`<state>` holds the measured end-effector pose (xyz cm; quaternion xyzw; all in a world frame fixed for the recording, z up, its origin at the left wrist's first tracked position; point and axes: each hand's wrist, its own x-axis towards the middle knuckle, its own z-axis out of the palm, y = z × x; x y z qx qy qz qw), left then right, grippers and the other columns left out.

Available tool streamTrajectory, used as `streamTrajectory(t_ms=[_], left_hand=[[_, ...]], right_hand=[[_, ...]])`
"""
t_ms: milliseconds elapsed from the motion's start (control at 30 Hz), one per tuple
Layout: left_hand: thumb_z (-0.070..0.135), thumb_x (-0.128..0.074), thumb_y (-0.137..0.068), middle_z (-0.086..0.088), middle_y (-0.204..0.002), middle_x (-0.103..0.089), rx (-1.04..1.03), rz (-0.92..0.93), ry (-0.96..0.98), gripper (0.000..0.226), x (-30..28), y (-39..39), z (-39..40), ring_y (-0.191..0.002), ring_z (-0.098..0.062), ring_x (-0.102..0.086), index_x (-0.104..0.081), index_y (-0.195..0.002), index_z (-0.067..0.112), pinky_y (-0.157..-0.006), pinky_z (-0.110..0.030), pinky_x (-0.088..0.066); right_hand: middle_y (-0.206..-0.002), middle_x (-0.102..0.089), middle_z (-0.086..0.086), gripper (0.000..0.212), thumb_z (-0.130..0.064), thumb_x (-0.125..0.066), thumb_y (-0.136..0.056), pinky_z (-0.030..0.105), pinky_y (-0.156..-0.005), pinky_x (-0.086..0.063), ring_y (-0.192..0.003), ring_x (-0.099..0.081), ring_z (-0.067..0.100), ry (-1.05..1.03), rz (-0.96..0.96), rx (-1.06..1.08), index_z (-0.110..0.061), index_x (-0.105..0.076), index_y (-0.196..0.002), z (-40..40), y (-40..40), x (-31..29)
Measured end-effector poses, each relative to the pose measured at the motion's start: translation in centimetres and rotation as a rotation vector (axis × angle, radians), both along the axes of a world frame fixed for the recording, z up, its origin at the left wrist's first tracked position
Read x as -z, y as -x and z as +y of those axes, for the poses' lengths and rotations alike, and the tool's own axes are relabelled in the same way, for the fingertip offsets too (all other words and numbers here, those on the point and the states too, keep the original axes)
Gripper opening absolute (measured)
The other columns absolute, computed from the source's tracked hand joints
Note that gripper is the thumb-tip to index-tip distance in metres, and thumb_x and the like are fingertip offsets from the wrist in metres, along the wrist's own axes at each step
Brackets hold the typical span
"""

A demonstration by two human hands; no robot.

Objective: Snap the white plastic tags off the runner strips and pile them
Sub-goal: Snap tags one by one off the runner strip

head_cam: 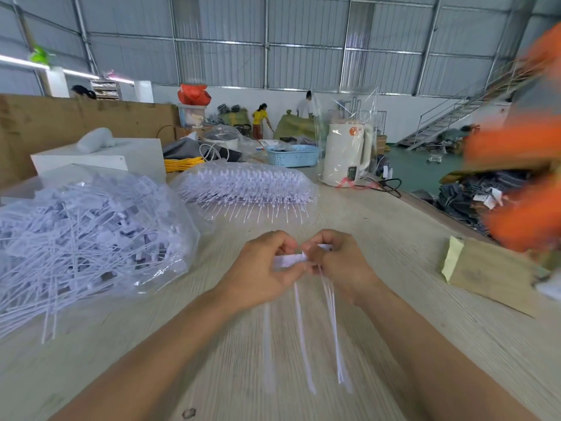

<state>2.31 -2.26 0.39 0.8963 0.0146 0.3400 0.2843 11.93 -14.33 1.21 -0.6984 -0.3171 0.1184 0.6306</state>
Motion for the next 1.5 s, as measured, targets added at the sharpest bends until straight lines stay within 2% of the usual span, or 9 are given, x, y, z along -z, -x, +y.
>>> streamTrajectory(t_ms=[233,400,500,800,1000,1133,1300,1400,1500], left_hand=[[-0.008,-0.051,-0.065,-0.005,-0.104,-0.064,0.088,0.054,-0.248,0.053,0.2,0.5,0.8,-0.09,-0.016,-0.059,-0.063,-0.114,0.006,-0.077,-0.015,-0.043],[-0.004,-0.059,-0.07,-0.001,-0.112,-0.062,0.089,0.066,-0.125,0.054,0.3,0.4,1.3,-0.1,-0.012,-0.057,-0.058,-0.122,0.01,-0.083,-0.012,-0.041],[0.008,-0.075,-0.074,0.002,-0.104,-0.06,0.102,0.068,-0.202,0.045,0.6,0.1,1.5,-0.092,-0.01,-0.054,-0.06,-0.116,0.01,-0.076,-0.002,-0.033],[0.015,-0.064,-0.084,-0.008,-0.076,-0.065,0.06,-0.05,-0.395,0.015,0.2,0.1,1.5,-0.07,-0.022,-0.06,-0.073,-0.089,0.005,-0.066,-0.02,-0.037],[0.017,-0.064,-0.088,0.002,-0.06,-0.063,0.022,-0.029,0.4,0.023,0.1,-0.2,0.9,-0.056,-0.011,-0.048,-0.07,-0.066,0.012,-0.057,-0.023,-0.038],[0.015,-0.059,-0.091,0.007,-0.059,-0.064,0.16,0.014,0.613,0.022,-0.7,0.3,1.1,-0.051,-0.002,-0.045,-0.07,-0.072,0.016,-0.053,-0.013,-0.038],[0.015,-0.064,-0.087,0.009,-0.082,-0.063,0.045,0.058,0.052,0.005,-0.5,0.4,2.0,-0.073,-0.002,-0.054,-0.068,-0.09,0.014,-0.068,-0.015,-0.037],[0.0,-0.065,-0.083,-0.007,-0.097,-0.06,0.034,0.052,-0.353,0.018,0.1,0.5,2.3,-0.089,-0.016,-0.051,-0.063,-0.101,0.003,-0.075,-0.021,-0.036],[-0.011,-0.058,-0.076,-0.001,-0.099,-0.049,-0.007,0.103,-0.437,0.035,0.3,0.5,2.4,-0.086,-0.007,-0.037,-0.052,-0.106,0.007,-0.07,-0.02,-0.03]], right_hand=[[-0.063,-0.062,0.009,0.018,0.0,-0.061,-0.087,0.017,-0.052,-0.049,-0.053,-0.061,0.01,-0.122,0.078,-0.002,-0.004,-0.061,-0.069,-0.5,-1.5,0.3],[-0.066,-0.061,0.009,0.019,0.005,-0.06,-0.086,0.014,-0.056,-0.051,-0.055,-0.062,0.005,-0.162,0.132,-0.032,0.0,-0.062,-0.068,-0.4,-1.4,0.4],[-0.07,-0.063,0.01,0.016,0.006,-0.059,-0.086,0.016,-0.059,-0.053,-0.058,-0.064,0.007,-0.111,0.092,-0.05,0.0,-0.063,-0.072,-0.5,-1.3,0.4],[-0.058,-0.063,-0.001,0.015,0.009,-0.063,-0.081,0.015,-0.056,-0.048,-0.049,-0.059,0.004,-0.021,-0.087,-0.053,-0.006,-0.064,-0.08,-0.1,-0.5,0.2],[-0.067,-0.06,-0.001,0.027,0.013,-0.06,-0.08,0.021,-0.059,-0.047,-0.056,-0.053,0.002,-0.077,-0.364,0.001,-0.011,-0.06,-0.068,0.2,0.5,0.0],[-0.077,-0.062,0.007,0.024,0.018,-0.054,-0.08,0.012,-0.051,-0.045,-0.055,-0.056,-0.001,-0.182,-0.272,0.255,-0.004,-0.064,-0.08,-1.8,-2.2,-1.1],[-0.094,-0.061,0.018,0.008,0.011,-0.051,-0.088,0.018,-0.068,-0.057,-0.072,-0.062,0.016,-0.585,0.598,0.195,0.012,-0.058,-0.091,-5.3,-7.1,-2.6],[-0.084,-0.068,0.017,0.007,0.009,-0.054,-0.083,0.024,-0.072,-0.059,-0.072,-0.067,0.017,-0.359,0.64,-0.027,0.01,-0.06,-0.087,-3.4,-5.4,-1.9],[-0.077,-0.066,0.014,0.014,-0.006,-0.068,-0.068,0.029,-0.081,-0.053,-0.075,-0.062,0.02,-0.043,0.479,-0.23,0.002,-0.068,-0.079,-1.6,-2.5,-1.1]])
